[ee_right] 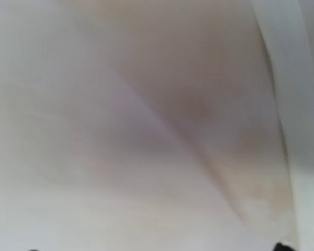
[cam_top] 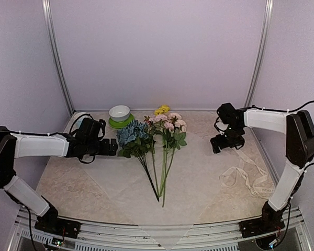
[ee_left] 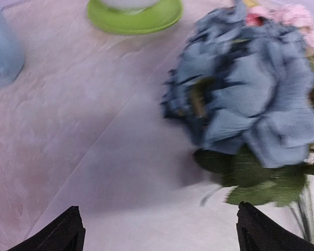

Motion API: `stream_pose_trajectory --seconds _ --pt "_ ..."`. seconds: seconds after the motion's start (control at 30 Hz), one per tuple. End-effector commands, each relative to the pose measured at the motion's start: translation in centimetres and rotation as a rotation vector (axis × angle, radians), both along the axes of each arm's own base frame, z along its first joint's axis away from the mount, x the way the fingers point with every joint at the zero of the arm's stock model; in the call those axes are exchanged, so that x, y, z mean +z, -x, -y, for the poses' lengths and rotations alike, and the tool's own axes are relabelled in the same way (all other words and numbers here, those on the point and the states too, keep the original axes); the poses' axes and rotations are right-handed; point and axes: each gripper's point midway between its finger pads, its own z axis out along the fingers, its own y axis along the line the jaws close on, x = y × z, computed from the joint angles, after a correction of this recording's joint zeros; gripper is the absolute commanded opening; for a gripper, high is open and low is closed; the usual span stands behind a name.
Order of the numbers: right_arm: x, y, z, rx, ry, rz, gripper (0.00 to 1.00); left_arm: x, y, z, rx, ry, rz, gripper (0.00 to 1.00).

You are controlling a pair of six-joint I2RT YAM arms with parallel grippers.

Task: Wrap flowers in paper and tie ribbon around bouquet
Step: Pick up the bottom corner of the flattened wrapping paper from the center of the board.

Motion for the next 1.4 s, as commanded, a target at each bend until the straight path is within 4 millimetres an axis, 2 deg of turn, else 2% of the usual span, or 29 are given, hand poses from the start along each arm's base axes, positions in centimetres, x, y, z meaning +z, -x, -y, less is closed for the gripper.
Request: stream_pose_trajectory --seconds 0.0,0.03,0.07,0.13,0.2,0.27,0.37,0.43,0.5,0.53,0.6,0.7,0.8,0.9,1.03,1.17,1.37 --pt "6.1 1.6 -9.5 0.364 0.0 0.157 1.0 8.5 1.2 5.5 -0.248 -0.026 0.28 0.99" --pt "6.2 3.0 -12.5 0.468 -0.068 0.151 0.99 9.8 2.7 7.5 -0.347 -0.025 0.33 0.98" --pt "6.2 5.3 -16.0 0.583 -0.171 0.128 0.97 10.8 5.2 10.3 -0.486 -0.019 0.376 0.96" --pt "5.9 8.1 -20.2 0.705 -0.337 0.085 0.93 12.6 10.3 14.3 -0.742 0.021 0.462 0.95" --pt "5.3 10.4 -22.9 0.77 -0.47 0.026 0.9 12.5 16.3 17.3 -1.028 0.067 0.507 0.95" --pt "4.8 11.4 -24.2 0.792 -0.521 0.002 0.89 11.0 20.4 18.6 -1.202 0.036 0.523 0.94" --pt "3.5 11.6 -24.4 0.778 -0.498 0.002 0.88 8.0 25.2 19.3 -1.394 -0.048 0.496 0.92" --pt "2.7 12.2 -24.5 0.779 -0.504 -0.016 0.86 6.4 28.1 19.8 -1.516 -0.106 0.496 0.82" --pt "2.1 12.6 -24.5 0.777 -0.488 -0.019 0.86 5.2 30.1 20.1 -1.585 -0.166 0.485 0.61" --pt "1.9 12.7 -24.5 0.778 -0.479 -0.018 0.86 4.4 30.9 20.1 -1.61 -0.195 0.465 0.56" --pt "1.5 13.1 -24.7 0.785 -0.475 -0.017 0.86 2.7 32.3 20.2 -1.668 -0.236 0.422 0.56" --pt "0.9 13.8 -25.0 0.8 -0.473 -0.02 0.86 -0.3 34.5 20.2 -1.765 -0.341 0.364 0.61" --pt "-0.1 14.1 -24.8 0.796 -0.456 -0.036 0.85 -2.2 35.8 20.6 -1.827 -0.407 0.352 0.67" --pt "-0.9 14.5 -24.7 0.791 -0.449 -0.047 0.85 -2.7 35.7 21.6 -1.837 -0.425 0.379 0.71" --pt "-1.7 15.4 -24.5 0.797 -0.456 -0.06 0.84 -3.4 34.6 22.1 -1.802 -0.495 0.42 0.71" --pt "-2.0 15.7 -24.4 0.795 -0.462 -0.064 0.84 -4.5 33.7 22.2 -1.785 -0.558 0.427 0.65" --pt "-2.0 15.7 -24.5 0.807 -0.462 -0.061 0.84 -5.2 33.6 22.7 -1.814 -0.567 0.401 0.63"
